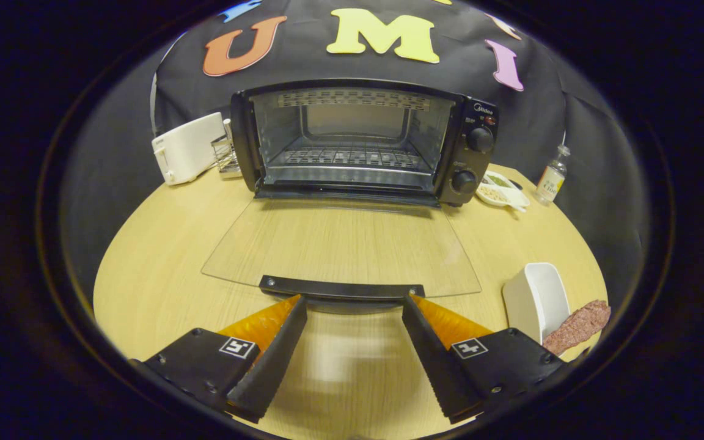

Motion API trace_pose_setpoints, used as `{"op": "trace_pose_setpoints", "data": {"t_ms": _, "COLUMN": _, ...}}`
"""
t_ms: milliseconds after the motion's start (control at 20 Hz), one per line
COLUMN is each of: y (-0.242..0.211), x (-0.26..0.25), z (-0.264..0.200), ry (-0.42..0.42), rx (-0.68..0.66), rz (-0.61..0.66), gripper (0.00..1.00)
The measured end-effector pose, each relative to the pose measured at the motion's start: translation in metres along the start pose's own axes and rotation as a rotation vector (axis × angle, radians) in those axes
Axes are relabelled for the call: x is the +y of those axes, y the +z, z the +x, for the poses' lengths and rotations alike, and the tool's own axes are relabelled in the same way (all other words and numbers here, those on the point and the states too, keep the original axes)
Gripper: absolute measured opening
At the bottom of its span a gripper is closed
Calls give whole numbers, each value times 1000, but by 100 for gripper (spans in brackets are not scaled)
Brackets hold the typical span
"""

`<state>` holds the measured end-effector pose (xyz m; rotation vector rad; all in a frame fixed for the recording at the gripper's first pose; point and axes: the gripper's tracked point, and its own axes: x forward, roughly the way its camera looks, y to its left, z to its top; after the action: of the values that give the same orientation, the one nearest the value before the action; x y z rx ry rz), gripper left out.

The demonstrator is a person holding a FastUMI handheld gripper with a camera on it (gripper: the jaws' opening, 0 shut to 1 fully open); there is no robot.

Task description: Open the toaster oven, put the food inside, and close the toaster oven door.

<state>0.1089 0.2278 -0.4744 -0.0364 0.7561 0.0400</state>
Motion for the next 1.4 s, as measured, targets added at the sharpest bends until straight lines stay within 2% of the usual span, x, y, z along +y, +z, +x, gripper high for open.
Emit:
{"op": "trace_pose_setpoints", "data": {"t_ms": 150, "y": -1, "x": 0, "z": -1, "ry": -3, "rx": -1, "rz": -10, "gripper": 100}}
{"op": "trace_pose_setpoints", "data": {"t_ms": 300, "y": 7, "x": -2, "z": -13, "ry": 44, "rx": -32, "rz": -16, "gripper": 100}}
{"op": "trace_pose_setpoints", "data": {"t_ms": 450, "y": 25, "x": -35, "z": -35, "ry": 34, "rx": -100, "rz": -51, "gripper": 100}}
{"op": "trace_pose_setpoints", "data": {"t_ms": 750, "y": 50, "x": -153, "z": -76, "ry": -18, "rx": -180, "rz": -104, "gripper": 100}}
{"op": "trace_pose_setpoints", "data": {"t_ms": 950, "y": 43, "x": -249, "z": -87, "ry": -10, "rx": -139, "rz": -68, "gripper": 100}}
{"op": "trace_pose_setpoints", "data": {"t_ms": 1100, "y": 23, "x": -287, "z": -89, "ry": 103, "rx": -68, "rz": 1, "gripper": 100}}
{"op": "trace_pose_setpoints", "data": {"t_ms": 1250, "y": 3, "x": -288, "z": -86, "ry": 289, "rx": 20, "rz": 74, "gripper": 99}}
{"op": "trace_pose_setpoints", "data": {"t_ms": 1400, "y": -12, "x": -281, "z": -89, "ry": 429, "rx": 98, "rz": 128, "gripper": 95}}
